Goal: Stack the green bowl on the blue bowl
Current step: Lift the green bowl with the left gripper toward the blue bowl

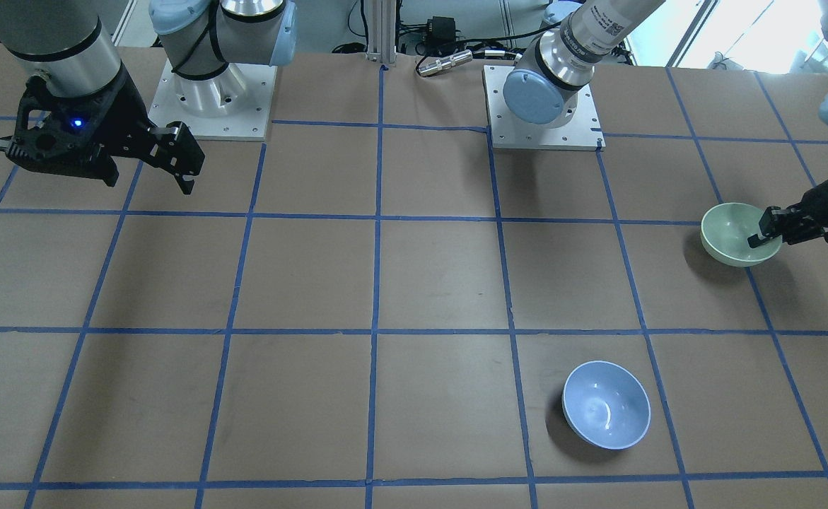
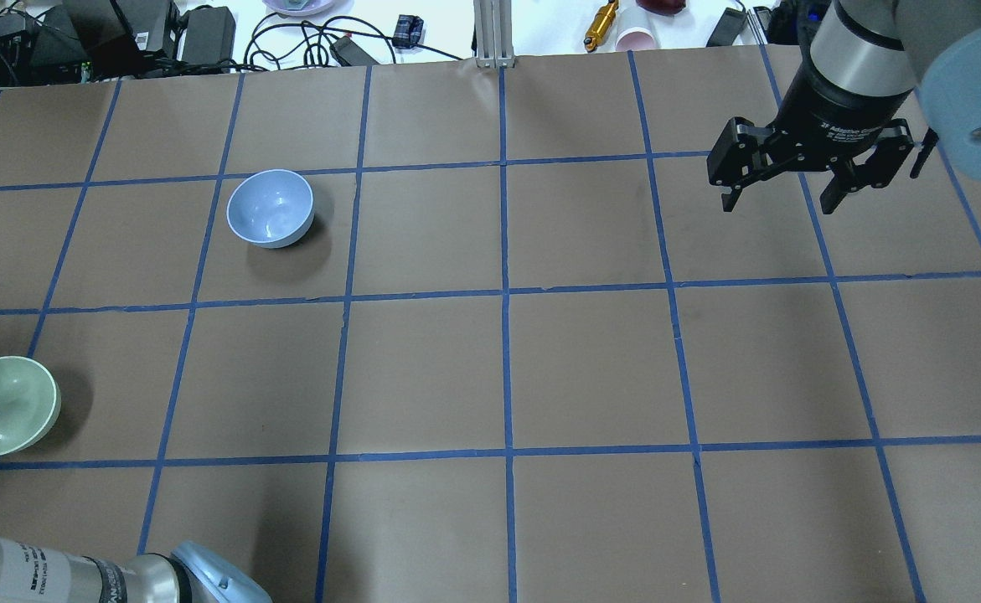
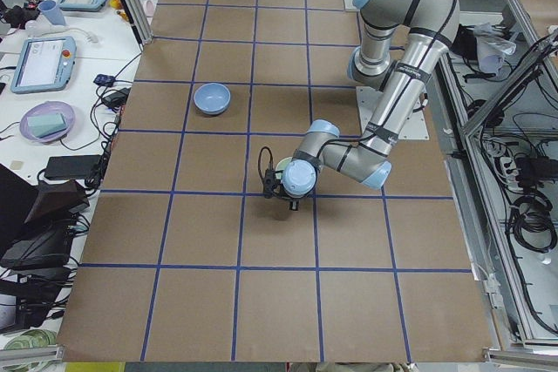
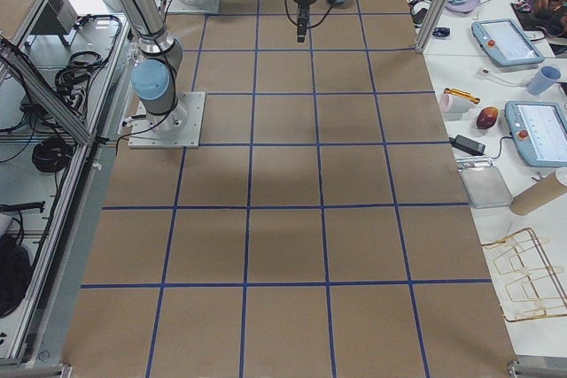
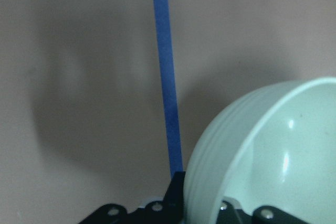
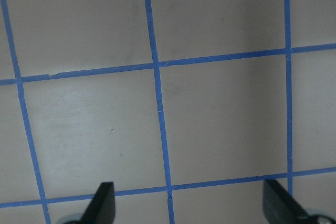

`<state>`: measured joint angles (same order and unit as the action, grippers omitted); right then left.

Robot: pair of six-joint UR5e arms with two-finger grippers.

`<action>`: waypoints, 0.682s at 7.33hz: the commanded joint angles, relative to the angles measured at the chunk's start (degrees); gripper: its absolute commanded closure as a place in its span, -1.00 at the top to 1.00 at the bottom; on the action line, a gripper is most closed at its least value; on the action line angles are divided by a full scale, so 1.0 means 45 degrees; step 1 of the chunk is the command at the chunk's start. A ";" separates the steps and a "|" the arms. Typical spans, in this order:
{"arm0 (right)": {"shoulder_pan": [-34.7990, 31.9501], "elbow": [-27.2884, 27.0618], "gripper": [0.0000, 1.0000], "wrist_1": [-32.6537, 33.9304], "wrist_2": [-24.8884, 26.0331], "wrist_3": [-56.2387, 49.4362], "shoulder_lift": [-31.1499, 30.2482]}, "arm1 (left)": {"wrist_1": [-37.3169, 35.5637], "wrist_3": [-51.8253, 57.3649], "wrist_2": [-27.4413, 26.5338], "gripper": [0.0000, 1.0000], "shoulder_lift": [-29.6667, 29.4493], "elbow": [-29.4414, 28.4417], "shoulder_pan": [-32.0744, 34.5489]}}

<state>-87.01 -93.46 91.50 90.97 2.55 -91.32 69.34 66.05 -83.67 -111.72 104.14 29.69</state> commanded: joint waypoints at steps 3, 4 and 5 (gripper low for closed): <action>0.0000 0.0006 1.00 0.0000 -0.0020 0.0000 0.0000 | 0.2692 -0.0727 0.0701 -1.00 0.0391 -0.1948 0.0625; 0.0000 0.0006 1.00 0.0000 0.0000 0.0000 0.0000 | 0.3160 -0.1448 0.0723 -1.00 0.0683 -0.2376 0.1364; 0.0000 0.0006 1.00 0.0000 0.0000 0.0000 0.0000 | 0.3861 -0.2635 0.0858 -1.00 0.0937 -0.2921 0.2126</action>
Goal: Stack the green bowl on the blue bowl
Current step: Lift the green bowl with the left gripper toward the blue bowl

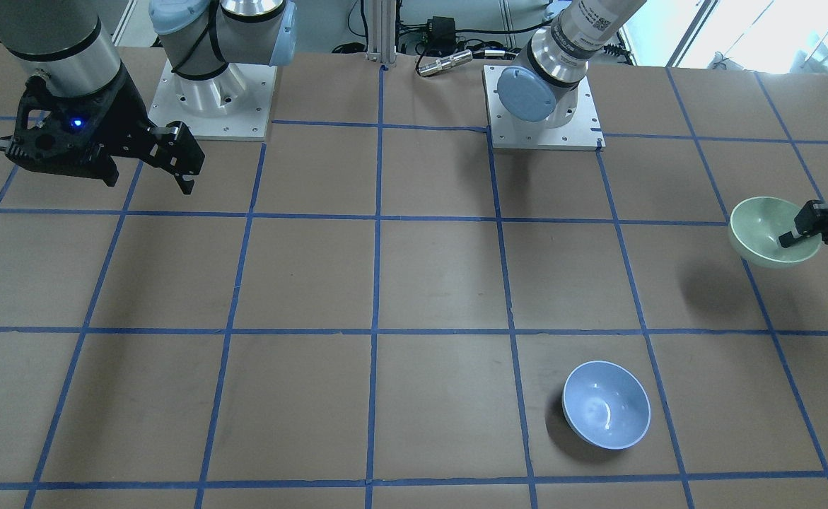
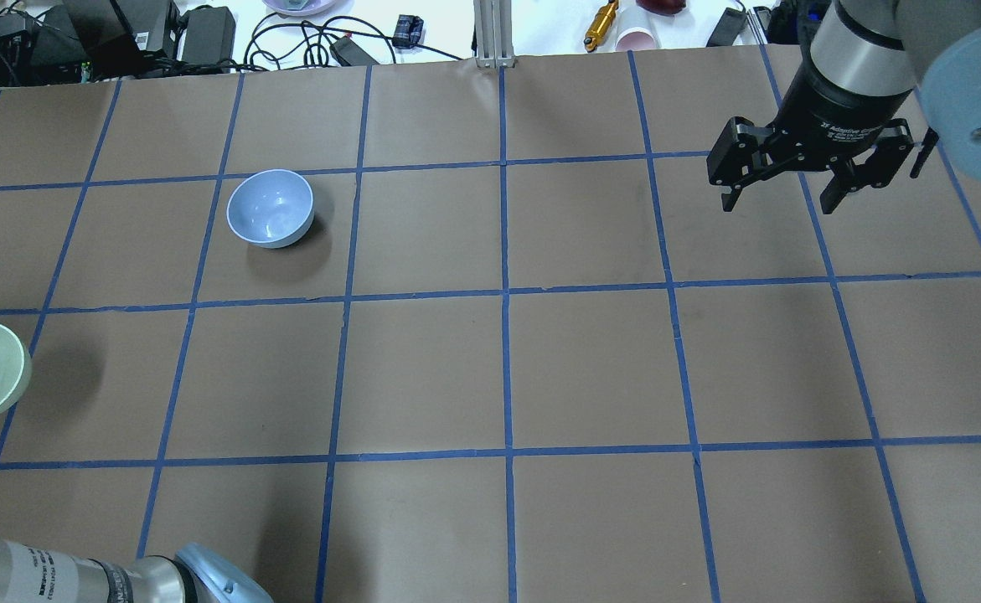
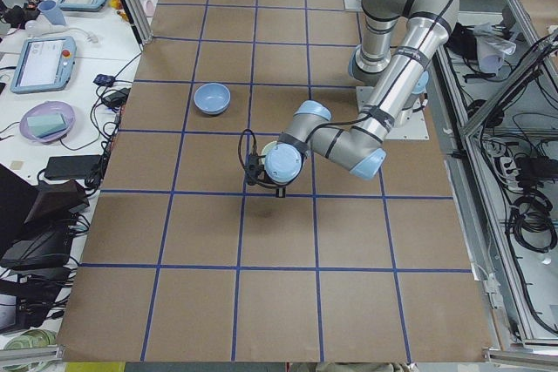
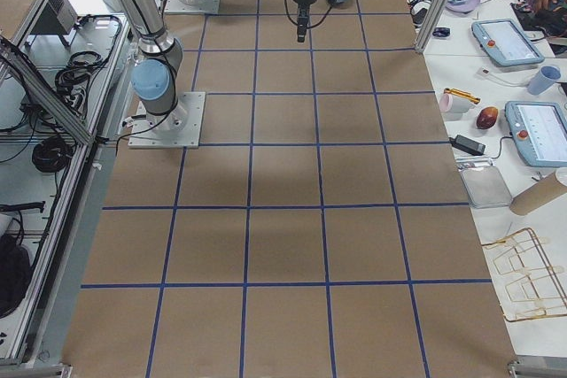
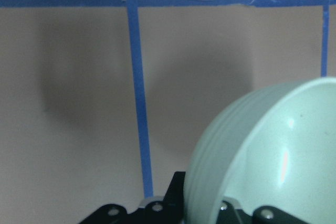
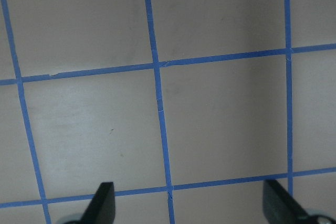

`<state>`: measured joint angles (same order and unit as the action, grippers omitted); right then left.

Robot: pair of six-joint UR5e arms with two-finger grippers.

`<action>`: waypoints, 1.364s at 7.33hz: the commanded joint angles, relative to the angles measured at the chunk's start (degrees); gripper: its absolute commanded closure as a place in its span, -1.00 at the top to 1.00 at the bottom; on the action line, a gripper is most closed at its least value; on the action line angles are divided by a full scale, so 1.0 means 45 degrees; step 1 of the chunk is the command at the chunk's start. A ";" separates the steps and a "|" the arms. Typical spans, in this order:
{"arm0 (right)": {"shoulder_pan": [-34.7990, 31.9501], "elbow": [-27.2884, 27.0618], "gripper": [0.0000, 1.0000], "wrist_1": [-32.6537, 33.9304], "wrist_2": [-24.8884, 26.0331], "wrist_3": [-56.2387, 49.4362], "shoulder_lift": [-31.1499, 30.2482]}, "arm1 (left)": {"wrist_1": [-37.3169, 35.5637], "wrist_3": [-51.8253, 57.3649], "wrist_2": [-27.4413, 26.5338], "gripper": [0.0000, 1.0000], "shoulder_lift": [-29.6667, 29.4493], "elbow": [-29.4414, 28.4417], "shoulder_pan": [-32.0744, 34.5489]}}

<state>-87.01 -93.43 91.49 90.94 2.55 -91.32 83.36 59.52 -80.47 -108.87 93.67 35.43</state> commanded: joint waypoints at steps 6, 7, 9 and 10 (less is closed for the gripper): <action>0.0000 0.0000 1.00 0.0000 0.0006 0.0000 0.0000 | 0.1203 -0.5991 0.2466 -1.00 0.0349 -0.1090 0.4271; 0.0000 0.0000 1.00 0.0000 0.0006 0.0000 0.0000 | 0.0255 -0.6561 0.2782 -1.00 0.0057 -0.1109 0.4508; 0.0000 0.0000 1.00 0.0000 0.0006 0.0000 0.0000 | -0.0319 -0.7401 0.3466 -1.00 -0.0413 -0.1109 0.4918; 0.0000 0.0000 1.00 0.0000 0.0006 0.0000 0.0000 | -0.1036 -0.8199 0.3836 -1.00 -0.0589 -0.1109 0.5559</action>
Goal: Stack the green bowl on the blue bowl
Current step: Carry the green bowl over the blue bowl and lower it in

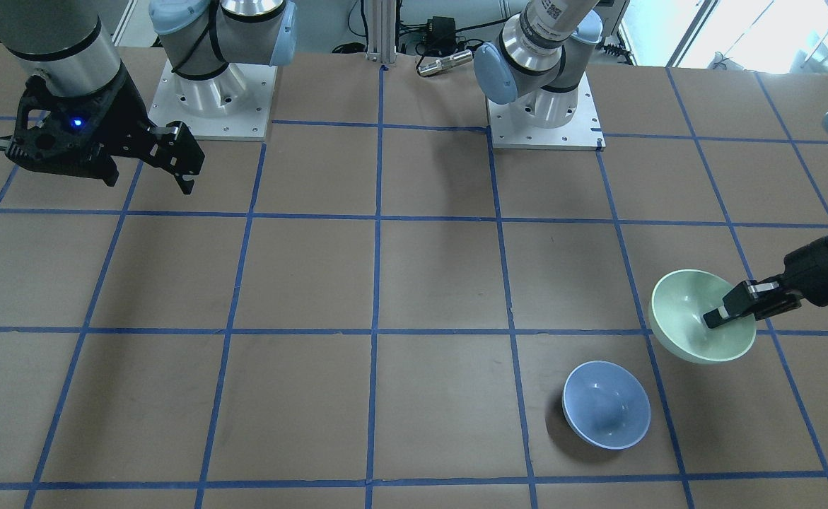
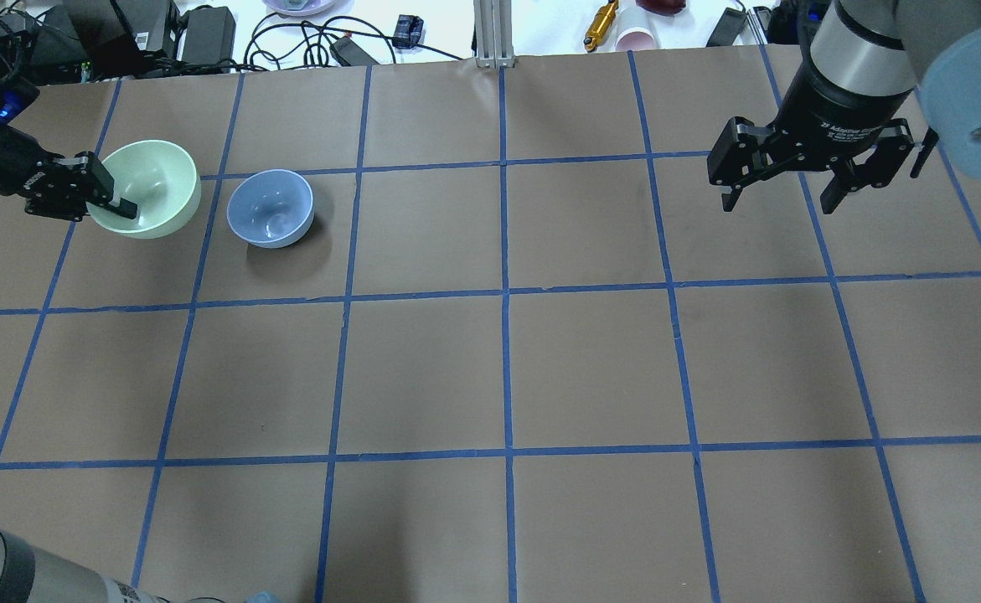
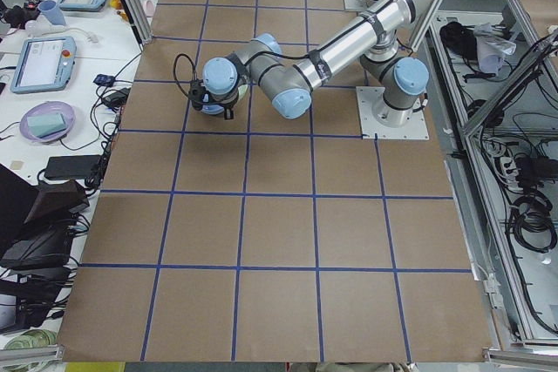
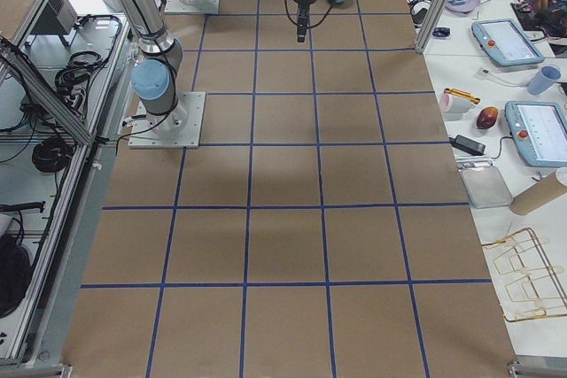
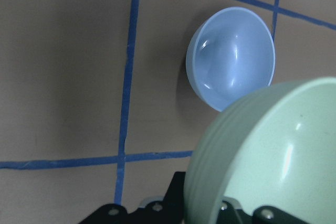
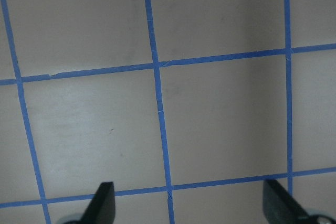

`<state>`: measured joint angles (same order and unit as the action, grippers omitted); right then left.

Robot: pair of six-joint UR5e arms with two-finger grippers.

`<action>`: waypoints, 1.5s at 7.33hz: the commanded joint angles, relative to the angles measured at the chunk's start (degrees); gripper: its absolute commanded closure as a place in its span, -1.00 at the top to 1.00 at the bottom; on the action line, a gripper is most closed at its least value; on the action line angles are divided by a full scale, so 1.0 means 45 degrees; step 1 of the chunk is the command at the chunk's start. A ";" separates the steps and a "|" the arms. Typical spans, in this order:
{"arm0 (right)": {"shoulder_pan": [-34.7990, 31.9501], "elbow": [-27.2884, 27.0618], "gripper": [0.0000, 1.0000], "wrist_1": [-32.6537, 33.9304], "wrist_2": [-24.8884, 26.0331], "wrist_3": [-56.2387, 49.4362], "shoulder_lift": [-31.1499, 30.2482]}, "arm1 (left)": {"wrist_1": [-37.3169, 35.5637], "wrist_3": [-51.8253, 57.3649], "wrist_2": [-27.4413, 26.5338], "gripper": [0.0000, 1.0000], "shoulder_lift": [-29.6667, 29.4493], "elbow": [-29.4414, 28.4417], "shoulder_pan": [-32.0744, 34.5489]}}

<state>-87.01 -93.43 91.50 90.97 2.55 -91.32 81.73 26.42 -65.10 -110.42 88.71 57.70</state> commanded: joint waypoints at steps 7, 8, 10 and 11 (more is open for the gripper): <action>0.0000 0.0000 1.00 0.0000 0.0000 0.0000 0.0000 | -0.2498 -0.2745 0.1224 -1.00 -0.1575 -0.0006 0.1473; 0.0000 0.0000 1.00 0.0000 0.0000 0.0000 0.0000 | -0.2498 -0.2687 0.1224 -1.00 -0.1673 0.0014 0.1493; 0.0000 0.0000 1.00 0.0000 0.0000 0.0000 0.0000 | -0.2517 -0.2706 0.1146 -1.00 -0.1694 -0.0006 0.1493; 0.0000 0.0000 1.00 0.0000 -0.0019 0.0000 0.0000 | -0.2498 -0.2687 0.1126 -1.00 -0.1713 -0.0006 0.1493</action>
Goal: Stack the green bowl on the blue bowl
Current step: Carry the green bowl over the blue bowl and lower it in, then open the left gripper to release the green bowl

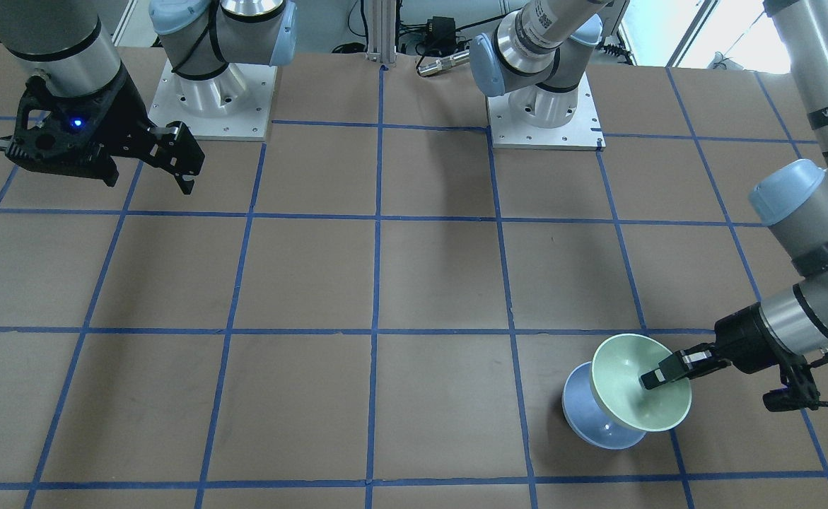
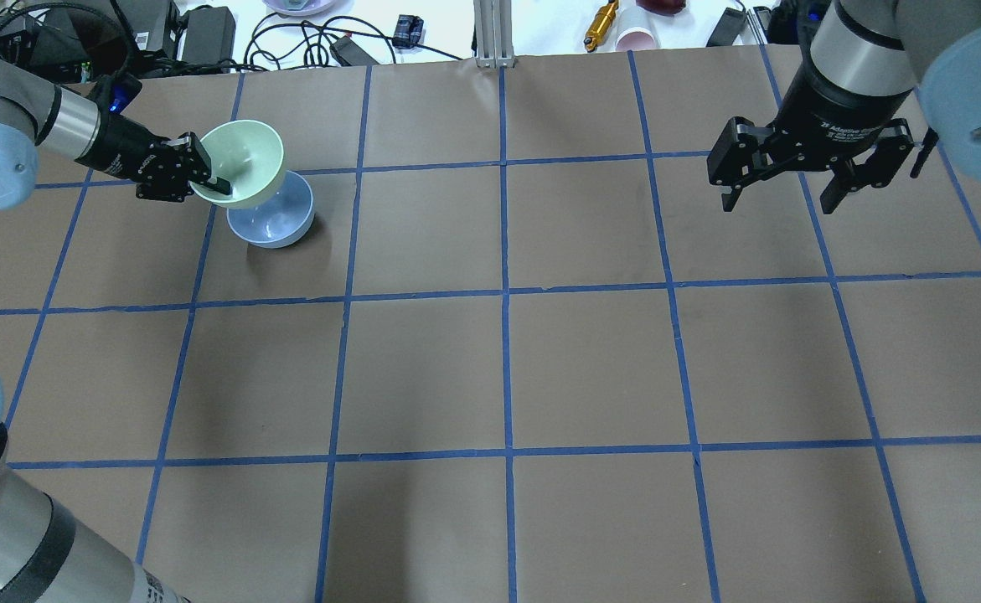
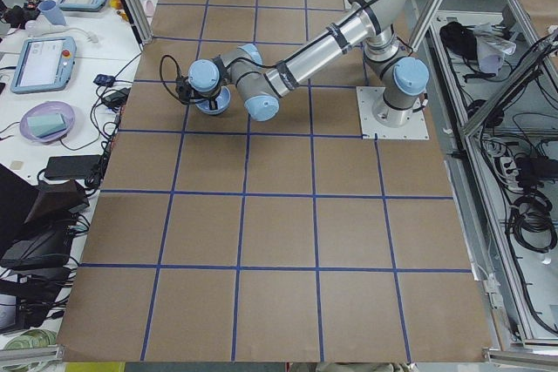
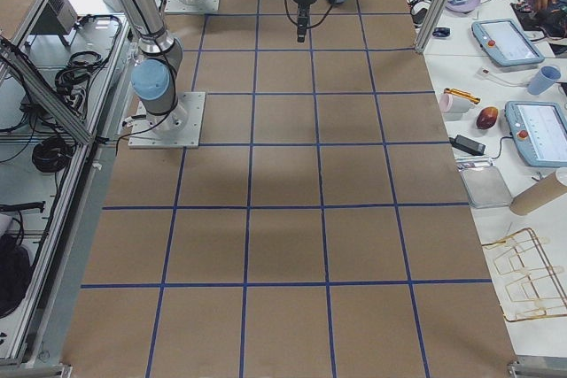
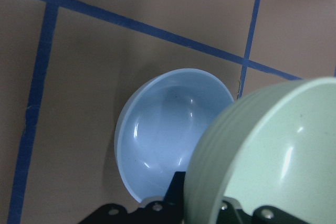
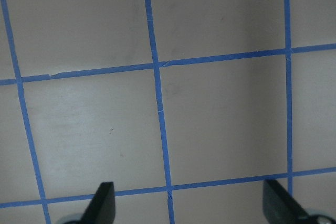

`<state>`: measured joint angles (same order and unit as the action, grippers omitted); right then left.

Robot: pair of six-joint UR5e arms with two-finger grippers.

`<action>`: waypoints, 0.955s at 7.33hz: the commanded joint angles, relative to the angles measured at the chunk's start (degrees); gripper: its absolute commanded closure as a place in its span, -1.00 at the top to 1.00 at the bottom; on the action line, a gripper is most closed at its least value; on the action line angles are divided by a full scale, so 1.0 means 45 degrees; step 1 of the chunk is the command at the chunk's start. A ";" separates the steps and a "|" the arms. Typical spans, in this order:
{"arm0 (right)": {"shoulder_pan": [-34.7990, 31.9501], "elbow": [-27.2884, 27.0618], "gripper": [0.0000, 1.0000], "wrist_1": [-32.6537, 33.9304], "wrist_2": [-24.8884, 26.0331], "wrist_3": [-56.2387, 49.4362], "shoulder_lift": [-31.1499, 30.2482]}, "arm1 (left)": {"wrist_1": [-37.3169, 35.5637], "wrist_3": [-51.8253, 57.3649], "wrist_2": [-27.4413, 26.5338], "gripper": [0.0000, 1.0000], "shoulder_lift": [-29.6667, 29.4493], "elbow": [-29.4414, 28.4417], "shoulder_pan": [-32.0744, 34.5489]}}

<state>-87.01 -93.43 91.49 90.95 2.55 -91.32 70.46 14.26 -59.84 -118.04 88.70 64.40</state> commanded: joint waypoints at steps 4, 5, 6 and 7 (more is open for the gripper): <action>0.0000 0.0000 1.00 0.0000 0.0003 0.0000 0.0000 | -0.0188 -0.0162 -0.0158 0.23 -0.0039 -0.0004 0.0025; 0.0000 0.0000 1.00 0.0000 0.0003 0.0000 0.0000 | -0.0189 -0.0239 -0.0139 0.25 -0.0059 -0.0004 0.0006; 0.0000 0.0000 1.00 0.0000 0.0003 0.0000 0.0000 | -0.0190 -0.0260 -0.0139 0.25 -0.0059 -0.0004 0.0005; 0.0000 0.0000 1.00 0.0000 0.0003 0.0000 0.0000 | -0.0209 -0.0608 -0.0158 0.32 -0.0001 -0.0024 0.0025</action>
<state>-87.01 -93.43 91.49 90.97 2.55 -91.32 69.62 12.78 -60.49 -118.22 88.66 64.45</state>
